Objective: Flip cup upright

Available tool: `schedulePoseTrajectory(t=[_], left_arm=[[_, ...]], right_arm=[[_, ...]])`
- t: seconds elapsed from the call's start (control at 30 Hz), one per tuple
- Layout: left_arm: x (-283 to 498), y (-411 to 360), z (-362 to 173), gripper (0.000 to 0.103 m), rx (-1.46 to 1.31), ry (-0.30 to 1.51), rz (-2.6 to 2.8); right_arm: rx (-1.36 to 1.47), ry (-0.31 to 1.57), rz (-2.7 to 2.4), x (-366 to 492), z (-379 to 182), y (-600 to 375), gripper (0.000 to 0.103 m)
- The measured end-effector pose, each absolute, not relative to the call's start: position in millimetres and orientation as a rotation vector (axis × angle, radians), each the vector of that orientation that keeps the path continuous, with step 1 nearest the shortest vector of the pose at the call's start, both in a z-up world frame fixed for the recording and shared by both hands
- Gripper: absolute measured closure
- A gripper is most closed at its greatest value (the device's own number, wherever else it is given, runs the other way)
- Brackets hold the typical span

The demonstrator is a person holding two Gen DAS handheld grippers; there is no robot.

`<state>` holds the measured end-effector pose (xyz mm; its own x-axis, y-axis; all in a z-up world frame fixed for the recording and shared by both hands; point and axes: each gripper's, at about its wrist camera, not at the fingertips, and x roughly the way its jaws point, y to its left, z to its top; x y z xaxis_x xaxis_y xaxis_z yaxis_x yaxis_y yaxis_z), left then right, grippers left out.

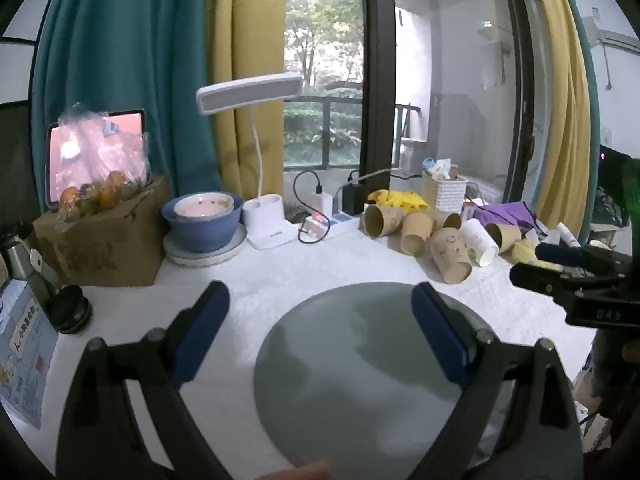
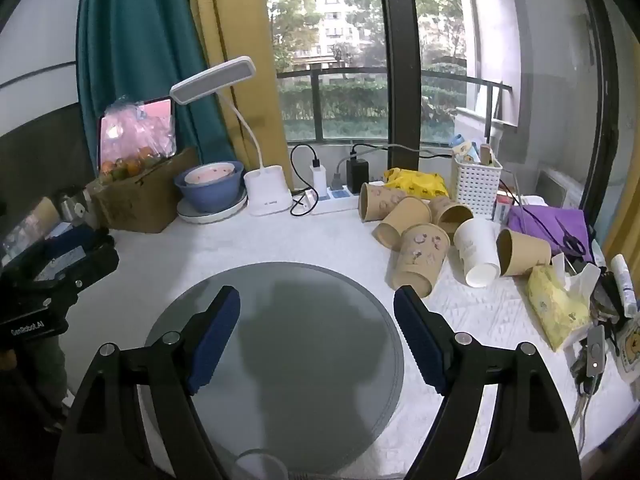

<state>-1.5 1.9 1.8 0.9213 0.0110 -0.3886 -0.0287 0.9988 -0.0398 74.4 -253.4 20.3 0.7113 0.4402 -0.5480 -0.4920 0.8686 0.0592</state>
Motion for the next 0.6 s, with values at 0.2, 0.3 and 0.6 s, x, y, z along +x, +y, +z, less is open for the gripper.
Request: schedulePoseTrajectory(t=[0.2,0.3,0.6], left_arm=[[-1.6,-6.5,3.2,0.01,-0.034,0.402,0.019],[0.5,-6.1,2.4,0.01,-0.041,0.406,0.015],[4.0,-3.8,5.8,0.01,-0.043,0.402,0.014]], right_arm=[[-0.08,0.588,0.52,75.1,20.6,-253.2,0.021],[-0.081,0.584,0.519,75.8,21.3,-252.4,0.021],[-0.077,0.583,0.518,75.6,23.0,-251.6,0.021]])
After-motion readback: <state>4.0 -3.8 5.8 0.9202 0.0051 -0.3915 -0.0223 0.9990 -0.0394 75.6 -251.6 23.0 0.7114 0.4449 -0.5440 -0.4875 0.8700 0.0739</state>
